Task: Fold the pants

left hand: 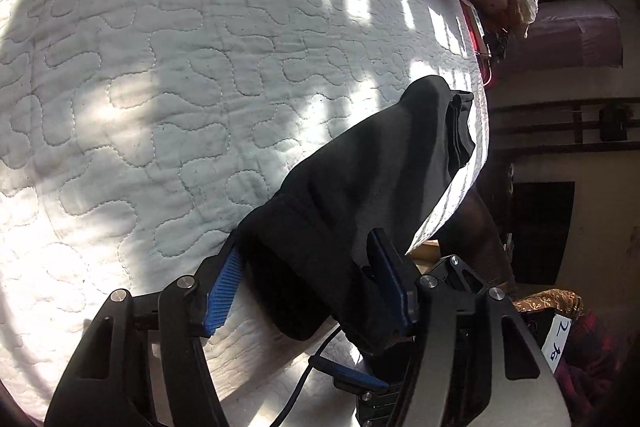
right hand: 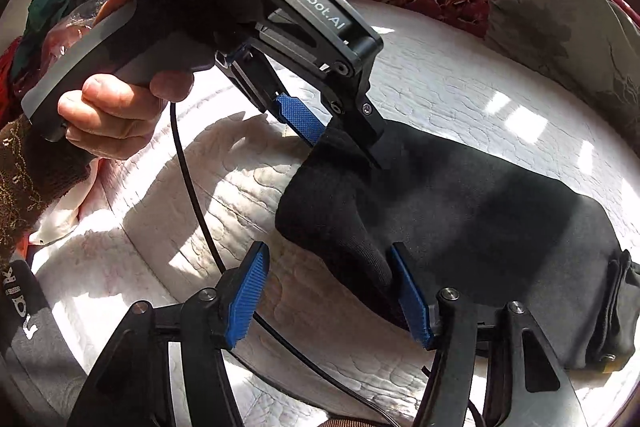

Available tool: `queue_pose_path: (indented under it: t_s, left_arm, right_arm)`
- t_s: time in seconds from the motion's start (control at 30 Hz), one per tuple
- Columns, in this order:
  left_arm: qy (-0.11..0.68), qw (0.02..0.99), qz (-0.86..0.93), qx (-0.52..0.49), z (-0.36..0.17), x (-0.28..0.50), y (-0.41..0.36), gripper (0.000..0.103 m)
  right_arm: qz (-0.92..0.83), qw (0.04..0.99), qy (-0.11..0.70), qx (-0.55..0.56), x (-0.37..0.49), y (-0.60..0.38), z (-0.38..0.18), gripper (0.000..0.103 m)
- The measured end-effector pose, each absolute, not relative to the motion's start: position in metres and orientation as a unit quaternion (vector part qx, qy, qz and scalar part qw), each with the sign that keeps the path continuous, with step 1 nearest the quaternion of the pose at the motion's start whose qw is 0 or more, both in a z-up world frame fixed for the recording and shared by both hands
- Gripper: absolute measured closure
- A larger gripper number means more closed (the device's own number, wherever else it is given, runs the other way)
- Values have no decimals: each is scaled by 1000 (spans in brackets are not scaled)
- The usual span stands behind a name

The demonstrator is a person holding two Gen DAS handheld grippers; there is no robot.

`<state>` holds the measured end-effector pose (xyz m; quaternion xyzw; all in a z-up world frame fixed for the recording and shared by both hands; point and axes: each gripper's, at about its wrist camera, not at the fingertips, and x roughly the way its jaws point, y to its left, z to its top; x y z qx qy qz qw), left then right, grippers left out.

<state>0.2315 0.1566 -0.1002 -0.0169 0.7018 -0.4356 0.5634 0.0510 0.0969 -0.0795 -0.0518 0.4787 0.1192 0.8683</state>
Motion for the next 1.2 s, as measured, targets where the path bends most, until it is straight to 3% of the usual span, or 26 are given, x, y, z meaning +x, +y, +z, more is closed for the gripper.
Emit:
queue_pose_path:
  t_s: [0.23, 0.3, 0.43, 0.47, 0.53, 0.87, 1.2]
  left_arm:
    - [719, 545, -426, -70, -109, 243, 166, 43]
    - [723, 542, -416, -97, -113, 246, 173, 44]
    - [721, 564, -378, -141, -116, 244, 187, 67]
    - [719, 565, -374, -155, -117, 243, 190, 70]
    - [715, 566, -369, -180, -116, 238, 193, 76]
    - [710, 552, -345, -269, -90, 214, 189, 80]
    - [721, 565, -314, -249, -45, 197, 120, 80]
  right_arm:
    - [86, 881, 453, -106, 64, 125, -103, 32]
    - [83, 881, 450, -118, 68, 128, -109, 38]
    - [103, 879, 453, -104, 72, 114, -104, 58]
    - [108, 877, 458, -92, 74, 108, -100, 65]
    - [118, 873, 468, -69, 78, 99, -94, 71]
    - [153, 865, 478, -35, 68, 77, -69, 73]
    - [161, 871, 462, 49, 49, 12, -33, 73]
